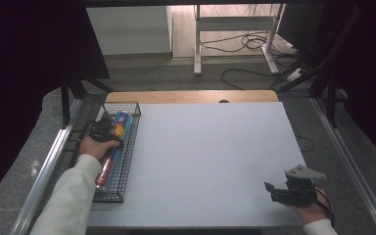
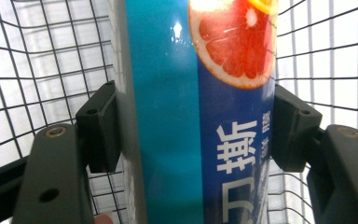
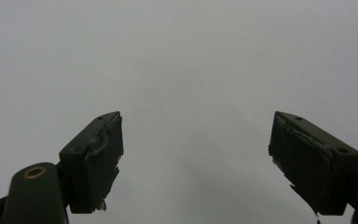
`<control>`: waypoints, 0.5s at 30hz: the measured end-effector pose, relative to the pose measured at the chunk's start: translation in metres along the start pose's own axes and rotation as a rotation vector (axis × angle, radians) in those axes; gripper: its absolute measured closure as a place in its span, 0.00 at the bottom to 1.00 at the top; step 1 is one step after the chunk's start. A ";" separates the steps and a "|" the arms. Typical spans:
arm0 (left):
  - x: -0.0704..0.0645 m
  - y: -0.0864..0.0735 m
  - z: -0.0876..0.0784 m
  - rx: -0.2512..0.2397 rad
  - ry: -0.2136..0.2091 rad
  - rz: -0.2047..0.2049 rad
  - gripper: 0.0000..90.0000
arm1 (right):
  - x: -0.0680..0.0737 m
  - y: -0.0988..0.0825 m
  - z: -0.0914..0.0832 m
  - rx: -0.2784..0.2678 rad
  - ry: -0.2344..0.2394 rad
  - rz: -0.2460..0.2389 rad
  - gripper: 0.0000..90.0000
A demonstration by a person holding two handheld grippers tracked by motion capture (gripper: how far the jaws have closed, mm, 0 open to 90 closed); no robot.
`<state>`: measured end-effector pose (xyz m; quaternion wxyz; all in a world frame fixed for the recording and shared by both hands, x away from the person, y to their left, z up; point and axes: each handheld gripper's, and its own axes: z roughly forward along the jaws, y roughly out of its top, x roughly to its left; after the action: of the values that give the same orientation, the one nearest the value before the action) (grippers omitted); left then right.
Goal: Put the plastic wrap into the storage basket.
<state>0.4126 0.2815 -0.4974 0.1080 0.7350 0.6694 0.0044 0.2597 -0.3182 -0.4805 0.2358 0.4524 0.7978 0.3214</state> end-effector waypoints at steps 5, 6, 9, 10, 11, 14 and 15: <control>0.000 0.000 0.005 0.007 0.010 0.000 0.35 | 0.000 0.000 0.000 0.000 -0.001 -0.001 0.20; 0.000 0.000 0.005 0.001 0.009 -0.003 0.35 | 0.000 0.000 0.000 0.000 -0.001 -0.001 0.20; 0.000 0.000 0.005 0.012 0.005 -0.008 0.34 | 0.000 0.000 0.000 0.000 -0.001 -0.002 0.20; 0.000 0.000 0.003 0.000 -0.004 -0.014 0.33 | 0.000 0.000 0.000 -0.001 -0.001 -0.003 0.20; 0.000 0.000 -0.002 -0.027 -0.002 -0.016 0.31 | 0.000 0.000 -0.001 -0.001 0.000 -0.004 0.20; -0.003 0.000 -0.016 -0.080 -0.011 -0.017 0.24 | 0.001 0.000 -0.001 -0.002 0.000 -0.004 0.20; -0.004 -0.001 -0.019 -0.085 -0.024 -0.007 0.22 | 0.001 0.000 -0.001 -0.003 -0.001 -0.004 0.20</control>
<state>0.4086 0.2803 -0.4783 0.1472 0.7275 0.6697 0.0239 0.2586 -0.3181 -0.4798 0.2373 0.4506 0.7982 0.3218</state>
